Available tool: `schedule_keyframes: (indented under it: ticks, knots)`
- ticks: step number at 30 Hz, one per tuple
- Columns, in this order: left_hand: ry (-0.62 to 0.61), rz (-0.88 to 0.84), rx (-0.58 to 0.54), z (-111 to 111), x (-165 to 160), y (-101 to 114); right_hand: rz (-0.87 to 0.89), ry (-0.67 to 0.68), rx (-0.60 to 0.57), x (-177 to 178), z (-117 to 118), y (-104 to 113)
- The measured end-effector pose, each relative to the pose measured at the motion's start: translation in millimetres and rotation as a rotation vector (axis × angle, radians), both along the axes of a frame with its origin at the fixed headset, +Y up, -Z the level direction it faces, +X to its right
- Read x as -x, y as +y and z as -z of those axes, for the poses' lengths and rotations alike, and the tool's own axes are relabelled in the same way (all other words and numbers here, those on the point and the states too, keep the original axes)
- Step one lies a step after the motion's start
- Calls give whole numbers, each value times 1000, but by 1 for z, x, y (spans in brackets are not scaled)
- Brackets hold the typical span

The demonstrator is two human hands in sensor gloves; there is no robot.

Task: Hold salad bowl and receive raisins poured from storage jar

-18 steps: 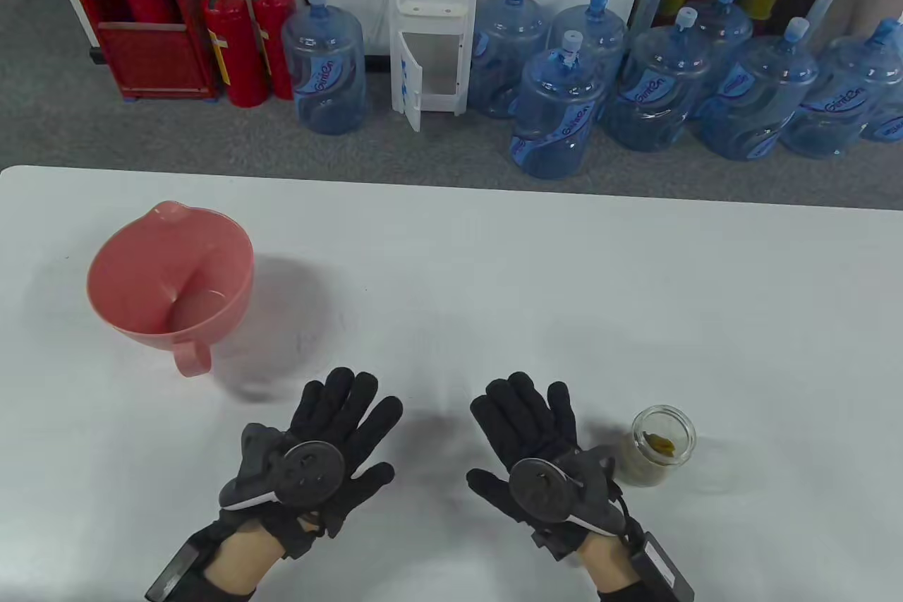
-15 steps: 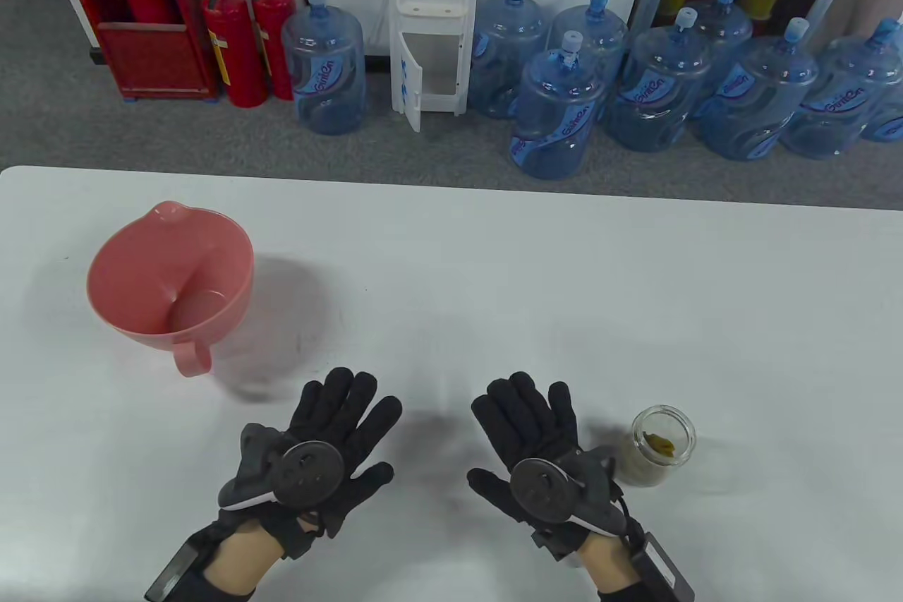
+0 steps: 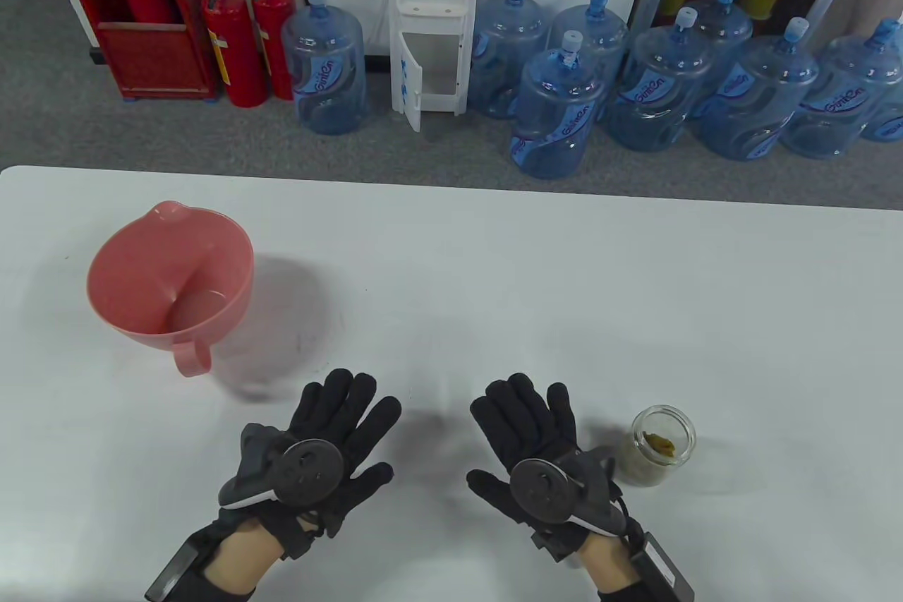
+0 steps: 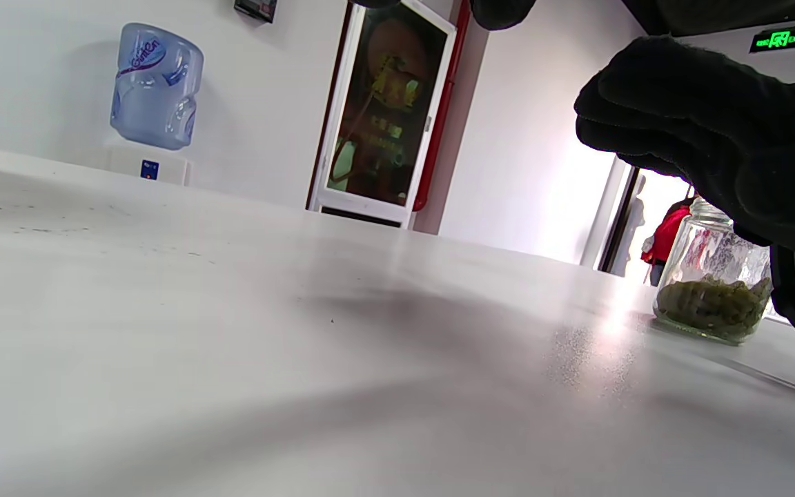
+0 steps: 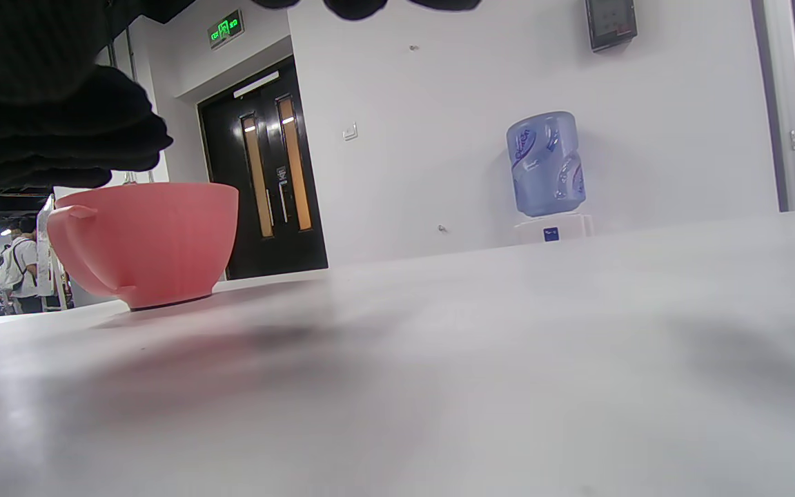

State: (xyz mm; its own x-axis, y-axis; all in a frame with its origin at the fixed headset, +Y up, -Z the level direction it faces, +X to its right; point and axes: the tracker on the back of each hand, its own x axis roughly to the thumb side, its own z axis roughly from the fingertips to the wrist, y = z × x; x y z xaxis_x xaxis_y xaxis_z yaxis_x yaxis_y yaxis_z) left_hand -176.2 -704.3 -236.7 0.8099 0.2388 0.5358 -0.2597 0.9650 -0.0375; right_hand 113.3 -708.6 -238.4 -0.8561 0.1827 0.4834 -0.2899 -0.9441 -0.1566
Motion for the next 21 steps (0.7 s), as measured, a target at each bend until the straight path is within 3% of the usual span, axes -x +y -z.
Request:
schedule_keyframes:
  ticks: [21]
  knots:
    - [-13, -20, 48, 1, -2, -4, -13, 11, 0, 3, -3, -1]
